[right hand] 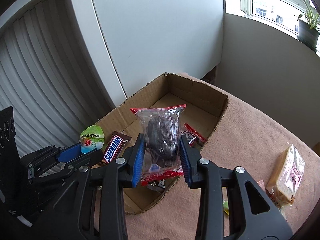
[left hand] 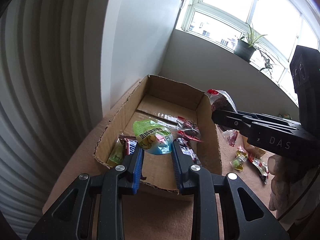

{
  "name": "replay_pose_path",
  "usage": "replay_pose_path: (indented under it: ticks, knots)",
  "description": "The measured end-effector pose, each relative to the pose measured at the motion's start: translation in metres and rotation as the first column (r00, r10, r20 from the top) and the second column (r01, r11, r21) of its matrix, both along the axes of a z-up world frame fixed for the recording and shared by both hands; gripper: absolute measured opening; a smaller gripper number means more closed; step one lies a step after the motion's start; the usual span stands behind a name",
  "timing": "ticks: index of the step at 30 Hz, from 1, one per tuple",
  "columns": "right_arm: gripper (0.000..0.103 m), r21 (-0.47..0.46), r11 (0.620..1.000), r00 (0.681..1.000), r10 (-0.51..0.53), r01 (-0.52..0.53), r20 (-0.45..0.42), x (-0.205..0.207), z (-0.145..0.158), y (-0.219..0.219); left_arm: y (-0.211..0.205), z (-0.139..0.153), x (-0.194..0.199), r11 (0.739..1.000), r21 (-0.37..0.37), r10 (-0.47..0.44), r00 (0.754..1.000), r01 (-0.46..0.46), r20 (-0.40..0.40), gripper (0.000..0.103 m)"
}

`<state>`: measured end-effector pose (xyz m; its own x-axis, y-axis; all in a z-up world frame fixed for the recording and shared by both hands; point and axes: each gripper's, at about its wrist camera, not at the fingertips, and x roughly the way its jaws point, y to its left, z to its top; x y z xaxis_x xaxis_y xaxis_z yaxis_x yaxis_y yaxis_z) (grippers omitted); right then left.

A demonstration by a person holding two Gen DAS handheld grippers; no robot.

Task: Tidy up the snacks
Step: 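Carry both held snacks into the cardboard box and open both tools, then withdraw both tools from the box and move the right tool toward the small dark packet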

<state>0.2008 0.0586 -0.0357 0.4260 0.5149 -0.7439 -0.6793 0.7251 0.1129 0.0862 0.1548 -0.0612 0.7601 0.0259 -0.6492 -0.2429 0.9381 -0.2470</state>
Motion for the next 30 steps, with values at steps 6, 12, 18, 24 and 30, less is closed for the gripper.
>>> replay_pose_path:
  ticks: [6, 12, 18, 24, 30]
  knots:
    - [0.09, 0.033, 0.998, 0.998, -0.045, 0.044, 0.036, -0.002, 0.01, -0.008, 0.008, -0.002, -0.002, 0.999, -0.027, 0.021, 1.0, -0.021, -0.011, 0.054]
    - [0.09, 0.02, 0.998, 0.997, -0.057, 0.056, 0.049, -0.007, 0.015, -0.018, 0.009, 0.0, -0.007, 0.999, -0.04, 0.031, 0.999, -0.031, 0.008, 0.062]
    - [0.09, 0.03, 0.997, 0.996, -0.074, 0.072, 0.05, -0.014, 0.024, -0.046, -0.006, 0.008, -0.01, 1.0, -0.024, 0.002, 1.0, -0.002, 0.02, 0.062]
    - [0.09, 0.044, 0.991, 0.99, -0.131, 0.129, 0.046, -0.026, 0.031, -0.107, -0.022, 0.016, -0.017, 0.999, -0.018, -0.029, 0.999, 0.03, 0.042, 0.062]
    - [0.09, 0.044, 0.968, 0.968, -0.249, 0.248, 0.021, -0.041, 0.02, -0.186, -0.042, 0.02, -0.021, 0.997, -0.025, -0.076, 0.996, 0.077, 0.055, 0.062]
